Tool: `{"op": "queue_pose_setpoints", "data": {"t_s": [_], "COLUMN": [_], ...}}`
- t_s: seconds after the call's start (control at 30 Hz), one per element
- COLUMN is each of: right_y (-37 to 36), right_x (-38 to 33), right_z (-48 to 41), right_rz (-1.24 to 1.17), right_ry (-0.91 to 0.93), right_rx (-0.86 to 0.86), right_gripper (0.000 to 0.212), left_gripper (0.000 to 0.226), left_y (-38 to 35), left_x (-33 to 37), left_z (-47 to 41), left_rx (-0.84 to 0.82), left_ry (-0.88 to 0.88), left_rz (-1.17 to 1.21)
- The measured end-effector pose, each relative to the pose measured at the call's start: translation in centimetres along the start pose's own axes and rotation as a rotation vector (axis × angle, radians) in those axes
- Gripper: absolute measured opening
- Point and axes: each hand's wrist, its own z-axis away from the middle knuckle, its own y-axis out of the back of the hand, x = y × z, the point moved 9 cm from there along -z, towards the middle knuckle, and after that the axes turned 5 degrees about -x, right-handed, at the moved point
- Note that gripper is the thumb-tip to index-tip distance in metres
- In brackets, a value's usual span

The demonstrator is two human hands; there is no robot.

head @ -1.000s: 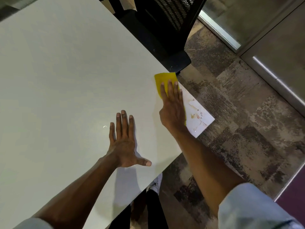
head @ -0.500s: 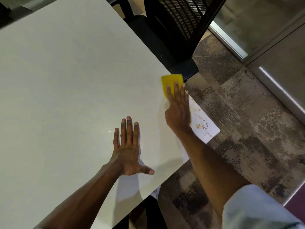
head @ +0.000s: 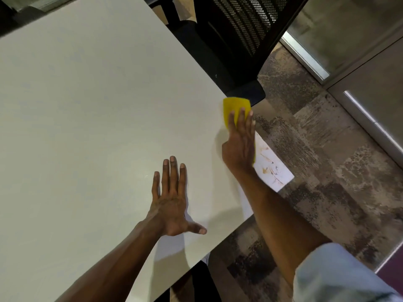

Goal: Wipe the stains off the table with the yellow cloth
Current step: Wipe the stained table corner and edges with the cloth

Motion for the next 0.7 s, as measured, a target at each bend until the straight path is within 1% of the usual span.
{"op": "queue_pose_setpoints", "data": {"t_s": [0.1,0.27,0.33,0.43,0.57,0.63,0.7], "right_y": [0.0,-2.9,-3.4,-2.2,0.1,0.6,0.0], "right_x": [-0.5,-1.6,-1.1,0.2,1.9,2.0,1.4], "right_z": [0.6,10.2,11.4,8.0,1.2,0.4,2.2], "right_rz": [-0.021,0.007,0.029,0.051,0.068,0.031,0.010], "right_ry": [-0.029,-0.010,0.003,-0.037,-0.151,-0.176,-0.145], "right_rx": [0.041,-0.002,-0.042,-0.036,-0.007,-0.001,0.010], "right_gripper": [0.080,0.081,0.079,0.078,0.077,0.077,0.076], "left_gripper": [0.184,0.183,0.182,0.182,0.182,0.182,0.182], "left_y": [-0.3,-0.4,-0.3,-0.1,0.0,-0.1,-0.2], "left_x": [-0.1,-0.3,-0.2,0.0,0.1,0.1,0.0], "left_z": [0.1,0.3,0.3,0.2,0.1,0.2,0.3], "left_rx": [-0.005,-0.026,-0.037,-0.041,-0.047,-0.063,-0.066], "left_ry": [-0.005,0.010,0.013,-0.002,-0.004,0.000,0.003], "left_rz": [-0.001,-0.003,0.007,0.019,0.024,0.020,0.023]}}
